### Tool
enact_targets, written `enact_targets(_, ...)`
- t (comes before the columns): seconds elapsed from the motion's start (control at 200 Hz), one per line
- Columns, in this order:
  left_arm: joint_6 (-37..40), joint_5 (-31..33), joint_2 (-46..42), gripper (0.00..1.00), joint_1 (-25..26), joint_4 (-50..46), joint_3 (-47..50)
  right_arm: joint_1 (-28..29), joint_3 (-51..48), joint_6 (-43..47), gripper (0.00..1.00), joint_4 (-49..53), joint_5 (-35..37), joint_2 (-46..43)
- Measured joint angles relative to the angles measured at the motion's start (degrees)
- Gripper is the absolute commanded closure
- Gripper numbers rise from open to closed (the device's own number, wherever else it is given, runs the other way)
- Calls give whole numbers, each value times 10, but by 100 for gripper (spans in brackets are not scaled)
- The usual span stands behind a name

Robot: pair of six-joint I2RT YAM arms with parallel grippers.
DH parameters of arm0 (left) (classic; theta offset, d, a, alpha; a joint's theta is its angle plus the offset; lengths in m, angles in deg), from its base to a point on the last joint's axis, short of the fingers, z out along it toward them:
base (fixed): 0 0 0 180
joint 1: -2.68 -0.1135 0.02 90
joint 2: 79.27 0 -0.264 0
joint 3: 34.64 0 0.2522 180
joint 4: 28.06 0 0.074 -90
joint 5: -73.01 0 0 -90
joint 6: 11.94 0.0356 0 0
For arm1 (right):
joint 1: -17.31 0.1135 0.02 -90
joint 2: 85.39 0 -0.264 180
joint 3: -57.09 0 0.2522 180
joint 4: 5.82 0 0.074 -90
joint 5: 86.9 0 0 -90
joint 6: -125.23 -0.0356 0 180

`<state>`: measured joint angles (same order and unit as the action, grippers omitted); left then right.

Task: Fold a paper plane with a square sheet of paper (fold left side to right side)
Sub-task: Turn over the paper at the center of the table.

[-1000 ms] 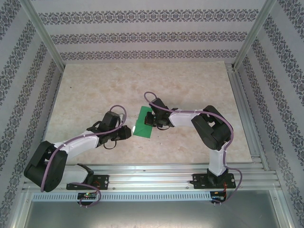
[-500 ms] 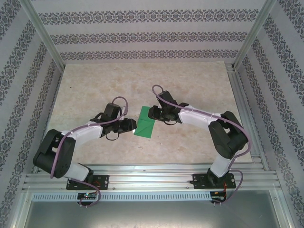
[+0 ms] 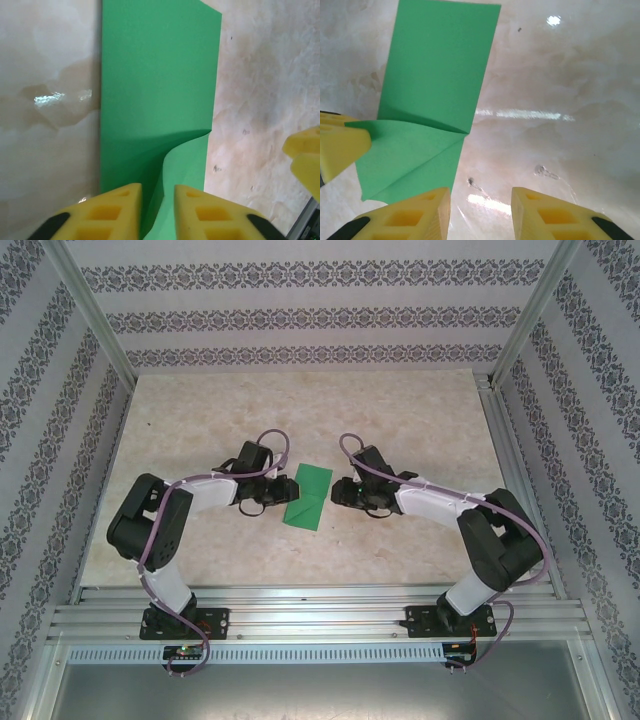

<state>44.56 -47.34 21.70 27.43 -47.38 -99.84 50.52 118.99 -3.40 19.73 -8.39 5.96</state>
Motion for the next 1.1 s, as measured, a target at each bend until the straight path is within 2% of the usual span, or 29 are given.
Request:
enact_targets(0.115,4,-6,6,95,0,-1,-6,-11,-39,-33,63,-46,-30,-6)
enact_targets(0.345,-7,-22,-22,96,0,0,6,-18,-96,-140,61,-188,-92,-3)
enact_targets(0.48,-23,-31,-52,96,0,4,19,-17,-101,-219,60,-302,-124,35)
enact_targets(0.809,-45,-39,-59,96,0,17,21,-11,-102,-337,60,-449,-141,126)
enact_targets(0.874,-46,-39,-59,97,0,17,21,-10,-103,-350,63,-472,-141,141)
enact_targets(1.099,-46,-37,-59,95,0,17,21,-10,-112,-376,83,-519,-141,164)
